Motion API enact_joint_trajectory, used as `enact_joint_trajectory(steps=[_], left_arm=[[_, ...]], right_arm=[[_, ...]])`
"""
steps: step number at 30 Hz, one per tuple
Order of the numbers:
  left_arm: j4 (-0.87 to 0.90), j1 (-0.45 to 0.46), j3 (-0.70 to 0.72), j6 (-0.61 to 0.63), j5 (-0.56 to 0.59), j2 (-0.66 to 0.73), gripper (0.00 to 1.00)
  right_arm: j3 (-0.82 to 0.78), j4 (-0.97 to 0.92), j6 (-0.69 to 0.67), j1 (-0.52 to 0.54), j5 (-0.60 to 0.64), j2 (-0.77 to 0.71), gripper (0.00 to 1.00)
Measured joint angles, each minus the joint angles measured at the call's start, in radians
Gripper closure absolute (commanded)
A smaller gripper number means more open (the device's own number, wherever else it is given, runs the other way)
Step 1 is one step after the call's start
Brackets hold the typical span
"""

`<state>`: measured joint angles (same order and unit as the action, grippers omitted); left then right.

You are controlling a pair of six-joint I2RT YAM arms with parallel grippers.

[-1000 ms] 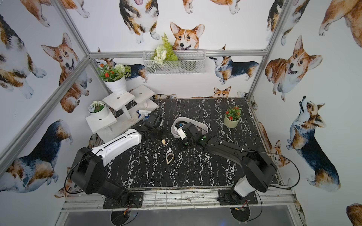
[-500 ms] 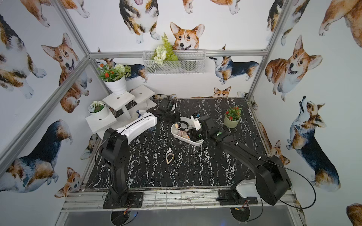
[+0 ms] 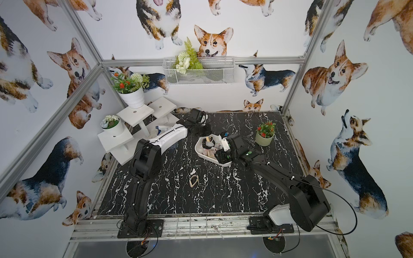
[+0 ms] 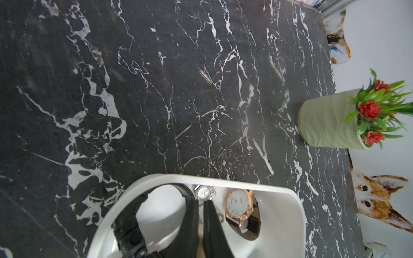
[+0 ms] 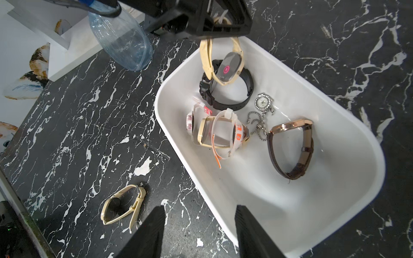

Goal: Put the watch into the storage box
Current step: Place the watch in the storage box.

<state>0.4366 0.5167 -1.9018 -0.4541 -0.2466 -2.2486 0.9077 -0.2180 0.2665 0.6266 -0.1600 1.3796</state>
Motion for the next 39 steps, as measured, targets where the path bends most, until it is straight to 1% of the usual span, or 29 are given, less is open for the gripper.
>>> enact_joint_trajectory(steps=[5,7,13,16,19,24,27,30,39], left_arm=[[-0.010,-0.009,-0.002,0.009,-0.019,-0.021,0.88],[-0.010,-0.009,-0.003,0.011,-0.026,-0.026,0.79],[-0.023,-0.010,-0.007,0.016,-0.047,-0.026,0.63],[-0.022,-0.014,-0.007,0.020,-0.048,-0.014,0.60],[-0.022,-0.016,-0.007,0.030,-0.048,0.017,0.60],[-0.023,-0.019,0.029,0.047,-0.040,0.109,0.59],[-0.023,-0.022,0.090,0.061,-0.017,0.175,0.59],[-0.023,-0.027,0.187,0.065,0.013,0.259,0.59],[-0.069,-0.037,0.588,0.067,0.080,0.546,0.59]], right_arm=[[-0.003,0.004,0.000,0.000,-0.006,0.018,0.44],[-0.003,0.005,0.000,0.000,-0.009,0.023,0.44],[-0.003,0.005,0.001,0.000,-0.014,0.025,0.44],[-0.003,0.005,0.002,0.000,-0.023,0.025,0.44],[-0.003,0.005,0.002,0.011,-0.024,0.021,0.44],[0.009,0.005,-0.008,0.079,-0.024,0.022,0.44],[0.025,0.005,-0.028,0.121,-0.024,0.039,0.45],[0.034,0.005,-0.032,0.156,-0.028,0.061,0.45],[0.092,0.006,-0.038,0.286,-0.042,0.190,0.46]])
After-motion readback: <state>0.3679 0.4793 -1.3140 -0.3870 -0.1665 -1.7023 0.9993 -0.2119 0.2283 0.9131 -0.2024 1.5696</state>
